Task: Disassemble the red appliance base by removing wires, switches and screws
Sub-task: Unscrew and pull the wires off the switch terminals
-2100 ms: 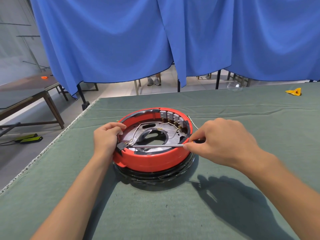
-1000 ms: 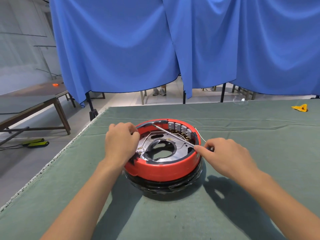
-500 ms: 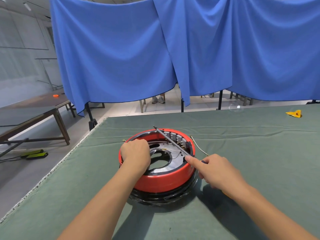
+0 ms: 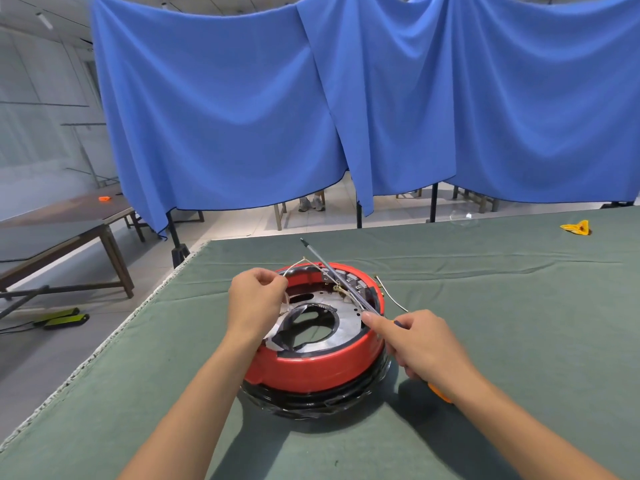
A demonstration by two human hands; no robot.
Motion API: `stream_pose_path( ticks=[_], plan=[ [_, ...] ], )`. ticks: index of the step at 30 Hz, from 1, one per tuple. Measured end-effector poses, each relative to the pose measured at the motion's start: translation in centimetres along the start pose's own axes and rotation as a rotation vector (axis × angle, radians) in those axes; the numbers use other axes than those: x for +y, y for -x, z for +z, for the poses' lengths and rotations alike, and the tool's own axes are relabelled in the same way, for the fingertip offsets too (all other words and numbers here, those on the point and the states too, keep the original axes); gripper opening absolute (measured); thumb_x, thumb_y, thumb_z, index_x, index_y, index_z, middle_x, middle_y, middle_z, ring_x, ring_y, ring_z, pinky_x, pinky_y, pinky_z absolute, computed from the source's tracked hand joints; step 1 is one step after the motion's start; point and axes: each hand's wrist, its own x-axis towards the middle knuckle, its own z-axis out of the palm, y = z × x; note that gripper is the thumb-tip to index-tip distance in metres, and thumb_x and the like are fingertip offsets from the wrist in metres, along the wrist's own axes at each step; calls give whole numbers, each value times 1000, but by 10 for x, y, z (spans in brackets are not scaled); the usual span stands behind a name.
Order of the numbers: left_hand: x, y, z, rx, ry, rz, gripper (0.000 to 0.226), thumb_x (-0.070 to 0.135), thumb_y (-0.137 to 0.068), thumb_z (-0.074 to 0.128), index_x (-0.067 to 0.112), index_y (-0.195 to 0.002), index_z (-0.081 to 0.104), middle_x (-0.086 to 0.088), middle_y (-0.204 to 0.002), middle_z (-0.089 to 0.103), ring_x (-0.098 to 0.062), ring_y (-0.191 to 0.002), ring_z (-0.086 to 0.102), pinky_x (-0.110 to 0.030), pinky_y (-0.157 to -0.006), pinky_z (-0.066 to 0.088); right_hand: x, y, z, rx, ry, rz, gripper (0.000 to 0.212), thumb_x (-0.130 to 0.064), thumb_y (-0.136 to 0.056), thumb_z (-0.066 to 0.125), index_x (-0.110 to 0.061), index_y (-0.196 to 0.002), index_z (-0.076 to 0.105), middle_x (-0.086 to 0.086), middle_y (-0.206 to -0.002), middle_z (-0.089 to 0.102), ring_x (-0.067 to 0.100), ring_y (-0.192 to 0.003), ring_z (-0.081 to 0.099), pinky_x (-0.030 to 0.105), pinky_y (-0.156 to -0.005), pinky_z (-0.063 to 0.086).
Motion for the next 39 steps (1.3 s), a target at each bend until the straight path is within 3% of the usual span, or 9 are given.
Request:
stream_pose_path(
  ticks=[5,11,15,18,21,25,29,33,39],
  plan=[
    [1,14,-6,133,378,110,10,7,-84,62,7,-75,65,2,-52,62,-5,-46,51,-15,-49,42,0,-3,0,23,-133,-88,56,-38,-86,58,-13,-38,43,8,-34,46,17,-33,41,23,-44,35],
    [-5,13,-1,79,343,167,14,9,-86,64,12,-73,65,-2,-58,64,-8,-53,58,-22,-58,48,-10,-6,-6,106,-461,-149,34,-8,-86,59,-9,-53,51,12,-40,46,21,-33,38,21,-39,34],
    [-8,21,0,51,319,346,15,9,-87,65,19,-76,69,2,-62,66,-6,-54,61,-17,-53,48,-32,-12,-4,106,-590,-144,13,-11,-87,66,-8,-75,64,7,-39,41,20,-30,37,21,-37,36],
    [-10,29,4,39,214,595,9,11,-85,65,9,-84,73,4,-66,68,-10,-59,62,-27,-57,52,-58,-16,-6,10,-738,-78,27,-32,-84,70,-6,-80,72,2,-40,36,17,-30,33,24,-34,36],
    [-13,32,5,37,87,735,10,10,-85,65,6,-88,74,0,-75,71,-8,-66,62,-22,-62,50,-77,-18,1,-50,-739,-62,36,-44,-76,72,-9,-81,73,1,-42,38,16,-31,32,25,-34,36],
    [-17,31,0,-38,130,637,14,21,-85,64,12,-88,75,4,-75,72,-8,-67,64,-28,-63,52,-84,-23,16,-16,-683,-108,15,-16,-83,72,-5,-80,63,5,-48,49,16,-30,35,26,-34,34],
    [-19,30,0,-92,57,432,28,49,-86,46,28,-85,66,10,-65,66,-7,-63,62,-36,-66,50,-94,-26,18,-30,-580,-160,12,-8,-86,66,-2,-76,66,11,-60,62,18,-30,37,25,-38,34],
    [-22,31,2,11,56,329,22,41,-87,40,29,-79,58,7,-54,62,-9,-56,61,-38,-62,48,-111,-32,1,11,-420,-265,13,-7,-88,64,-3,-76,68,11,-65,69,19,-29,39,25,-37,36],
    [-22,30,3,-29,-12,300,31,41,-84,37,24,-77,62,5,-56,62,-16,-62,61,-35,-61,47,-124,-42,-36,131,-323,-374,17,-11,-90,61,-9,-74,68,9,-68,71,18,-30,40,26,-40,37]
  ],
)
